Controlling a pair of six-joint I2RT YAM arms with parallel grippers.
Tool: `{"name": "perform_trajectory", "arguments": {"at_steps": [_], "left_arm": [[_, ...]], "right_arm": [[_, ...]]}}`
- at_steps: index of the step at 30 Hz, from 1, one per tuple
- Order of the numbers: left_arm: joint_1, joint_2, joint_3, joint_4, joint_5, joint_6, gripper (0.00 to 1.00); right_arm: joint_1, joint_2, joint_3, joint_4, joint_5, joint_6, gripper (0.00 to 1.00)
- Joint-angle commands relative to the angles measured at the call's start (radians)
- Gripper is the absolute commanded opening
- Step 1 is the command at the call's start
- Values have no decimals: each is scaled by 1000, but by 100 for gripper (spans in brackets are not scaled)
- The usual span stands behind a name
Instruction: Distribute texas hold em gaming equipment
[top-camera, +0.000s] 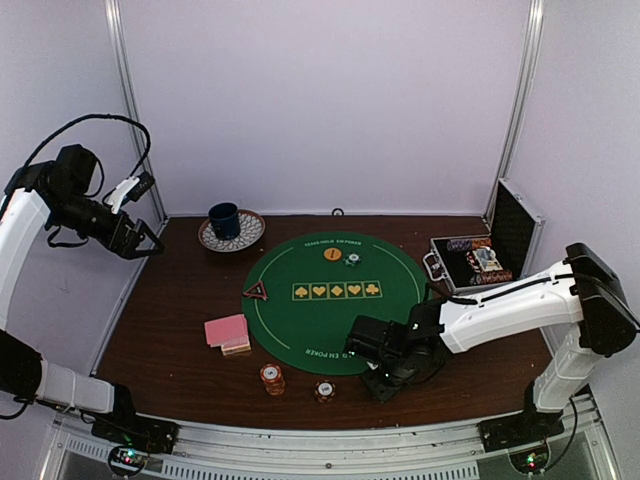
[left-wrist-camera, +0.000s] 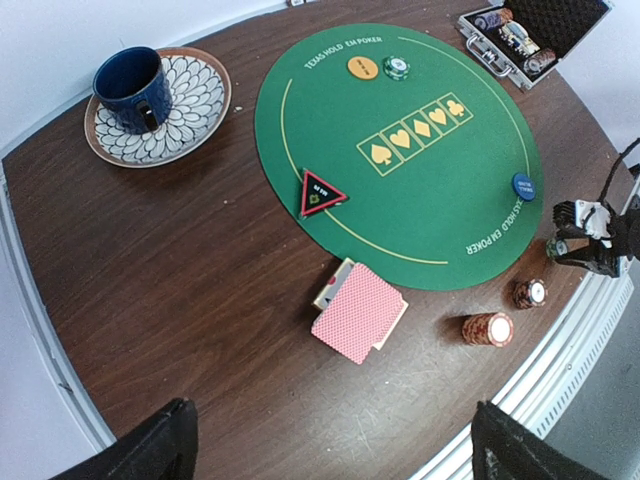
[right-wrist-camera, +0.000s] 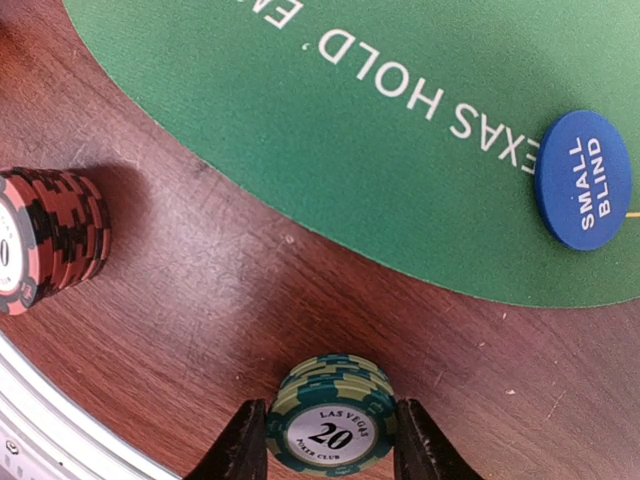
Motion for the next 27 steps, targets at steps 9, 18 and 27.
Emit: {"name": "perform_trajectory", "arguments": {"at_steps": [9, 18, 27], "left_arm": [[8, -12, 25, 0, 3, -1, 97], [8, -15, 13, 2, -11, 13, 98], [8, -14, 16, 4, 16, 18, 98]], "right_arm": [[4, -33, 106, -119, 60, -30, 15], [-11, 73, 384, -202, 88, -89, 13], [-69, 458, 840, -170, 66, -168, 12]]}}
